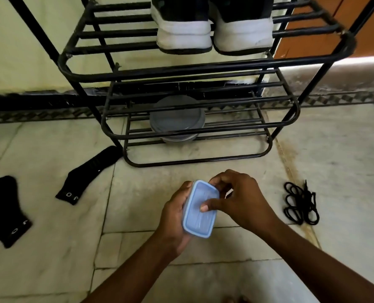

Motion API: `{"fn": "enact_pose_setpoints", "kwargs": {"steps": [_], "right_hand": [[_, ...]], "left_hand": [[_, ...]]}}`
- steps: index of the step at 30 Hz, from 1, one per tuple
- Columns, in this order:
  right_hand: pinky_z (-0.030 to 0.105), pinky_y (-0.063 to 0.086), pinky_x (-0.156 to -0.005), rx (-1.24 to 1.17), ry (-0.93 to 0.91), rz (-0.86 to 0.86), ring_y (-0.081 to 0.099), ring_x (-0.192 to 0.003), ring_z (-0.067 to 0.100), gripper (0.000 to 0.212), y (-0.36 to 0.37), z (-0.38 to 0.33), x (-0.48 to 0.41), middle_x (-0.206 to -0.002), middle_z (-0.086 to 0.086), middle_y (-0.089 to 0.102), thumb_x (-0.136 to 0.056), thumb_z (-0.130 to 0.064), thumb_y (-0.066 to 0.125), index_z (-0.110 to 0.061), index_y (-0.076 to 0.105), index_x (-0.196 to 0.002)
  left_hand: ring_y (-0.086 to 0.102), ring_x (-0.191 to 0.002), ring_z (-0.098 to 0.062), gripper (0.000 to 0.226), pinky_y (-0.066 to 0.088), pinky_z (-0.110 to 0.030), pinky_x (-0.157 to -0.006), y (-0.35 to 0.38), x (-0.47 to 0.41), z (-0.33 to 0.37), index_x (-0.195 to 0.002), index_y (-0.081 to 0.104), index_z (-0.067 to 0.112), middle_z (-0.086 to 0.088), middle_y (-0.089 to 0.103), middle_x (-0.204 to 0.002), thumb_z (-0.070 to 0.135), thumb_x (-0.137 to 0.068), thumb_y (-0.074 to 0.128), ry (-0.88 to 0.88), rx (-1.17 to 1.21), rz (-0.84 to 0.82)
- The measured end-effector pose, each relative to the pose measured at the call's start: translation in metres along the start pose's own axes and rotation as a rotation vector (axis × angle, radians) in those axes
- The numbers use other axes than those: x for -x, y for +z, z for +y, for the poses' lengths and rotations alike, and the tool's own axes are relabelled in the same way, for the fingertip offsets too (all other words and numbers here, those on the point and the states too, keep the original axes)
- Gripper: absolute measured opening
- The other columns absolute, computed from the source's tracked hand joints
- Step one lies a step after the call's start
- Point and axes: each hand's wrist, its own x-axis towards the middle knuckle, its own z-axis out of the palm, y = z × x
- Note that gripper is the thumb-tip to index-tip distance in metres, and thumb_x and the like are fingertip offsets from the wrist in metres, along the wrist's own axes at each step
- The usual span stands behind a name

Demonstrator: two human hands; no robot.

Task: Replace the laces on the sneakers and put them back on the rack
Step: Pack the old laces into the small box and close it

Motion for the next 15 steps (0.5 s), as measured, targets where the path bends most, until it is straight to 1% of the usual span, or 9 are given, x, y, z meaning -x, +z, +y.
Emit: {"fn": "enact_pose_setpoints", "kwargs": {"steps": [1,4,7,9,11,13,15], "right_hand": [[0.013,0.044,-0.055,-0.015,0.013,-0.001,0.061,-0.067,0.006,0.042,0.000,-0.001,-0.001,-0.075,-0.007,0.068,-0.050,-0.030,0.101,-0.026,0.071,-0.078],[0.015,0.041,-0.050,-0.050,0.017,-0.006,0.054,-0.055,0.004,0.045,-0.001,0.000,-0.005,-0.065,-0.010,0.065,-0.046,-0.027,0.103,-0.021,0.067,-0.071],[0.015,0.039,-0.048,-0.059,0.014,0.034,0.051,-0.051,0.002,0.048,0.000,0.004,-0.003,-0.058,-0.016,0.060,-0.043,-0.027,0.103,-0.021,0.063,-0.068],[0.014,0.040,-0.049,-0.042,0.008,0.046,0.053,-0.053,0.002,0.048,-0.001,0.004,-0.001,-0.059,-0.016,0.060,-0.042,-0.029,0.103,-0.023,0.064,-0.069],[0.012,0.043,-0.055,0.019,-0.047,0.035,0.060,-0.065,0.004,0.047,-0.005,0.004,0.001,-0.069,-0.014,0.064,-0.045,-0.036,0.102,-0.025,0.068,-0.076],[0.011,0.044,-0.063,0.061,-0.156,0.011,0.064,-0.084,0.006,0.054,-0.009,0.003,0.001,-0.089,-0.012,0.068,-0.051,-0.040,0.100,-0.025,0.073,-0.095],[0.012,0.047,-0.070,0.036,-0.241,-0.040,0.063,-0.098,0.008,0.062,-0.012,0.003,0.001,-0.107,-0.012,0.066,-0.059,-0.035,0.098,-0.025,0.074,-0.115]], "left_hand": [[0.064,-0.082,-0.028,0.052,0.055,-0.038,-0.071,0.000,0.001,0.000,-0.118,0.064,-0.002,-0.023,0.065,-0.100,0.038,-0.086,0.054,0.024,-0.012,0.007],[0.062,-0.078,-0.027,0.043,0.054,-0.036,-0.068,0.001,0.002,0.002,-0.113,0.062,0.002,-0.020,0.062,-0.096,0.035,-0.085,0.056,0.074,-0.028,0.010],[0.063,-0.072,-0.024,0.034,0.055,-0.035,-0.065,0.003,0.003,0.002,-0.101,0.064,0.005,-0.017,0.063,-0.087,0.033,-0.083,0.058,0.105,-0.042,0.002],[0.064,-0.071,-0.024,0.033,0.055,-0.035,-0.064,0.002,0.003,0.000,-0.098,0.065,0.006,-0.016,0.064,-0.086,0.033,-0.081,0.059,0.104,-0.046,-0.002],[0.065,-0.072,-0.024,0.038,0.056,-0.035,-0.064,0.001,0.002,0.000,-0.102,0.066,0.005,-0.017,0.066,-0.088,0.034,-0.080,0.059,0.086,-0.059,0.005],[0.066,-0.078,-0.027,0.047,0.057,-0.036,-0.065,0.000,0.000,0.001,-0.112,0.065,0.000,-0.019,0.066,-0.095,0.034,-0.081,0.059,0.080,-0.101,0.009],[0.066,-0.086,-0.030,0.051,0.058,-0.037,-0.068,-0.001,-0.002,0.003,-0.119,0.065,-0.001,-0.020,0.068,-0.101,0.032,-0.081,0.061,0.090,-0.151,0.009]]}}
